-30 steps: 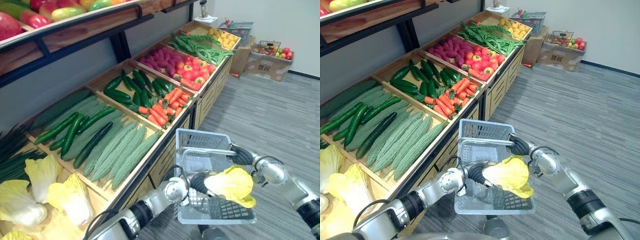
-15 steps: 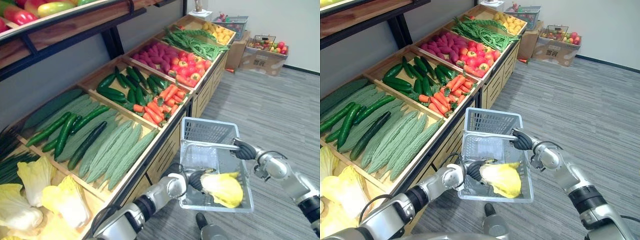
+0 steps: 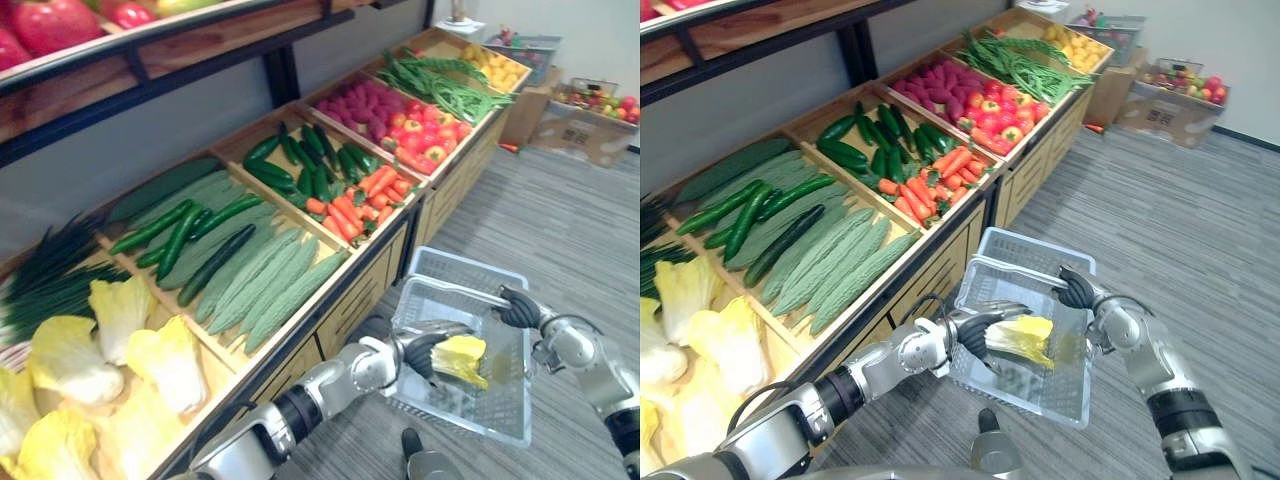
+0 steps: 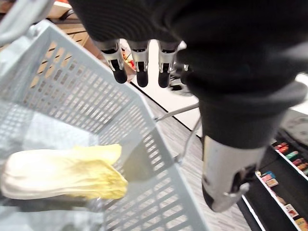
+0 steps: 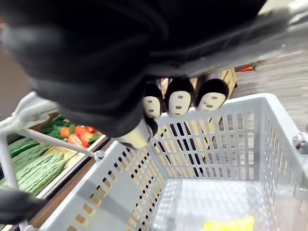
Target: Pick vegetable in the basket
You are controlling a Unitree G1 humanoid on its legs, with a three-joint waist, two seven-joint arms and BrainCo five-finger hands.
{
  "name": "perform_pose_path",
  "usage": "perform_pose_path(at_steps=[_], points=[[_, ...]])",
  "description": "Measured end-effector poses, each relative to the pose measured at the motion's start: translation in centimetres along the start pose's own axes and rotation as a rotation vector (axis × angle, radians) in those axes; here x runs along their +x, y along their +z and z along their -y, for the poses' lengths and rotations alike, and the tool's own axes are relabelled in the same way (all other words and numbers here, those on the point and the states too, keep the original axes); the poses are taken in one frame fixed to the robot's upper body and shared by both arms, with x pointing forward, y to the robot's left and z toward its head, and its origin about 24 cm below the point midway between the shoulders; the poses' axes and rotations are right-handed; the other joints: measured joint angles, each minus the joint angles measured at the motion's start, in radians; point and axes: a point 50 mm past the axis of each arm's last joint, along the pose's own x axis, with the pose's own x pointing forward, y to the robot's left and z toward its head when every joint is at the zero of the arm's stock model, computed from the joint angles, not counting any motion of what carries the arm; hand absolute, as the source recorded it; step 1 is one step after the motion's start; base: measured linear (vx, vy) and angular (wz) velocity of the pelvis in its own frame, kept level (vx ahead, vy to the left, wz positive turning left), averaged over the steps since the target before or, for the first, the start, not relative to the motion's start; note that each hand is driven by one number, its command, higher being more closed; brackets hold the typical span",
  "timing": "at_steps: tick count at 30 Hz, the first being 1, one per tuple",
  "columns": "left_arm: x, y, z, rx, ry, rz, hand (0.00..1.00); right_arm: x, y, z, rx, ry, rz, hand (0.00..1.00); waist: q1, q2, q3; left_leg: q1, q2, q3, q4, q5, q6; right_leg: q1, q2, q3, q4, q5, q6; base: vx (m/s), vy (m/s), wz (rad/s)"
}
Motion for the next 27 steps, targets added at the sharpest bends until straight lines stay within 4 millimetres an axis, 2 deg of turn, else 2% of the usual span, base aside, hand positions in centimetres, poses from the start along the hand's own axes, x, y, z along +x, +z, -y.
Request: perform_pose_path(at_steps=[4, 6, 10, 13, 15, 17, 21, 23, 25, 27], points=[[-0.6, 3.0, -0.5, -0.062, 0.008, 0.152, 0.00, -1.2, -3.1, -0.6, 0.119, -0.053, -0.136, 1.00, 0.020, -0.001, 0.001, -0.009, -0.009, -0.054, -0.014, 0.007, 0.007, 0.028, -0.033, -0.077, 0.013, -0.017, 0.007, -0.03, 0.006, 0.59], [-1.4, 4.1, -1.0, -0.074, 0.003, 0.218, 0.00, -2.1, -5.0, -0.5, 0.186, -0.104, -0.218, 1.00, 0.042, -0.002, 0.001, -0.022, -0.023, -0.094, -0.035, 0.021, 0.019, 0.034, -0.049, -0.116, 0.014, -0.019, 0.009, -0.03, 0.010, 0.55], [-2.5, 4.8, -1.3, -0.064, -0.025, 0.264, 0.00, -3.5, -7.6, -0.9, 0.262, -0.157, -0.339, 1.00, 0.071, -0.004, 0.000, -0.042, -0.038, -0.151, -0.061, 0.043, 0.029, 0.050, -0.072, -0.182, 0.015, -0.022, 0.014, -0.01, 0.006, 0.53], [-3.6, 5.6, -1.7, -0.052, -0.023, 0.304, 0.00, -5.0, -9.7, -1.6, 0.335, -0.196, -0.446, 1.00, 0.077, -0.005, -0.002, -0.071, -0.043, -0.225, -0.061, 0.054, 0.044, 0.070, -0.092, -0.256, 0.022, -0.022, 0.014, 0.01, 0.000, 0.71], [-4.3, 6.1, -2.0, -0.082, 0.003, 0.334, 0.00, -6.5, -11.3, -2.6, 0.401, -0.237, -0.532, 1.00, 0.093, -0.008, -0.009, -0.090, -0.045, -0.282, -0.061, 0.058, 0.053, 0.081, -0.103, -0.304, 0.035, -0.022, 0.013, 0.01, 0.002, 0.62], [-5.2, 6.4, -2.9, -0.128, 0.078, 0.351, 0.00, -7.3, -12.2, -3.4, 0.455, -0.258, -0.581, 1.00, 0.095, -0.010, -0.012, -0.109, -0.050, -0.326, -0.062, 0.066, 0.064, 0.083, -0.111, -0.335, 0.041, -0.022, 0.013, 0.03, 0.001, 0.58], [-7.8, 5.0, -5.7, -0.213, 0.338, 0.292, 0.00, -8.7, -13.6, -5.8, 0.574, -0.270, -0.684, 1.00, 0.105, -0.013, -0.025, -0.132, -0.062, -0.390, -0.062, 0.084, 0.089, 0.097, -0.118, -0.371, 0.039, -0.023, 0.011, 0.03, -0.007, 0.47], [-10.4, 2.8, -7.5, -0.292, 0.585, 0.198, 0.00, -9.9, -14.5, -8.5, 0.666, -0.268, -0.785, 1.00, 0.117, -0.019, -0.059, -0.169, -0.073, -0.434, -0.063, 0.090, 0.097, 0.103, -0.122, -0.389, 0.004, -0.025, 0.009, 0.03, -0.002, 0.47], [-12.8, 1.1, -8.6, -0.314, 0.776, 0.110, 0.00, -10.6, -14.6, -10.6, 0.735, -0.245, -0.842, 1.00, 0.118, -0.030, -0.058, -0.196, -0.082, -0.479, -0.063, 0.103, 0.104, 0.119, -0.126, -0.413, -0.025, -0.036, 0.015, 0.02, -0.022, 0.63], [-15.0, -0.3, -8.8, -0.336, 0.917, 0.024, 0.00, -11.4, -14.8, -12.3, 0.789, -0.233, -0.904, 1.00, 0.119, -0.032, -0.057, -0.217, -0.087, -0.522, -0.063, 0.116, 0.102, 0.129, -0.126, -0.438, -0.034, -0.047, 0.022, -0.01, -0.031, 0.68]])
